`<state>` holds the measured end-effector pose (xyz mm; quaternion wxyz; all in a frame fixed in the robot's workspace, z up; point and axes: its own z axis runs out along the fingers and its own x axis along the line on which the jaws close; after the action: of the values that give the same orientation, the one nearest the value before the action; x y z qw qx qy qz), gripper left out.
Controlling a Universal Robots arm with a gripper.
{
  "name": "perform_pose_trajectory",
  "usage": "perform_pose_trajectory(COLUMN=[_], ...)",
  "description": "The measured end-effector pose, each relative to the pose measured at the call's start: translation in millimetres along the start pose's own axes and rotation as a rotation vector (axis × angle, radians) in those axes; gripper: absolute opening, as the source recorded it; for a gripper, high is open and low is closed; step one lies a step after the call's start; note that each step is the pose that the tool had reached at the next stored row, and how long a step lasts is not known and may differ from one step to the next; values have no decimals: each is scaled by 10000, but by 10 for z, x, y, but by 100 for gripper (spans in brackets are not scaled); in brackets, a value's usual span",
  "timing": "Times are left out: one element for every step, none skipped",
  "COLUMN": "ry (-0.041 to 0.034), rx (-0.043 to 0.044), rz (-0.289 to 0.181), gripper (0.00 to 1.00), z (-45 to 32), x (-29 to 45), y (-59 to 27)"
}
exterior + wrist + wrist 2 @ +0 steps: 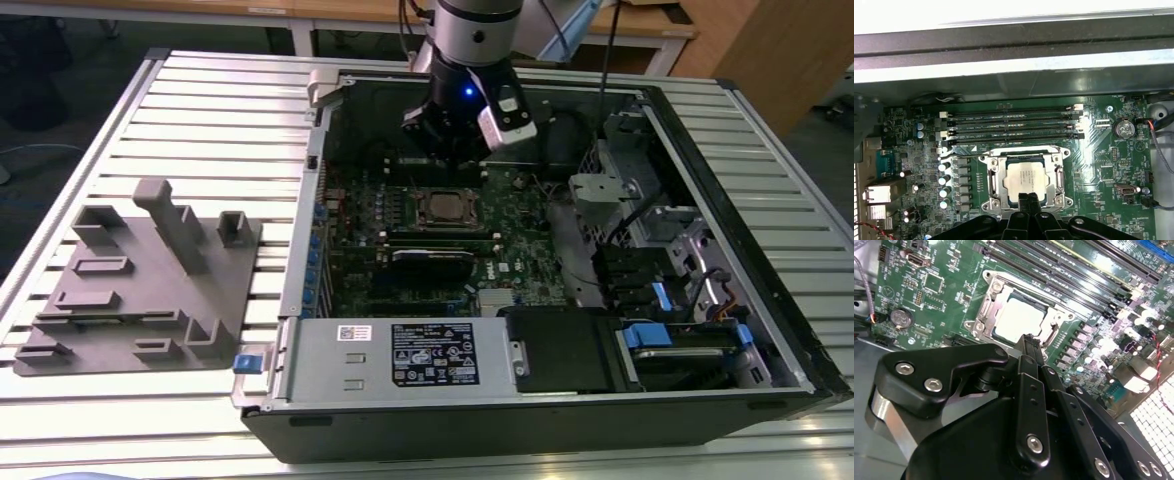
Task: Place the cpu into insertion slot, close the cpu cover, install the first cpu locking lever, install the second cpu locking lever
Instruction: 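Install the first cpu locking lever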
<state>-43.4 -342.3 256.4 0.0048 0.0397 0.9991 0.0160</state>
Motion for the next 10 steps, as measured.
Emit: perform_pose_trajectory(ry=[0, -1, -1, -1, 0, 0, 0, 0, -1, -1], rx=[0, -1, -1, -1, 0, 0, 2, 1, 1, 0], rz=[0, 1, 0, -1, 0, 1, 1, 0, -1, -1], gripper=[11, 11, 11, 11, 11, 11, 11, 11, 11, 11], z=[3, 6, 10, 13, 17, 20, 23, 26, 29, 32], x=[20, 41, 63, 85, 108, 131, 154, 180, 203, 225], y=[-2, -3, -5, -7, -9, -11, -13, -15, -17, -19])
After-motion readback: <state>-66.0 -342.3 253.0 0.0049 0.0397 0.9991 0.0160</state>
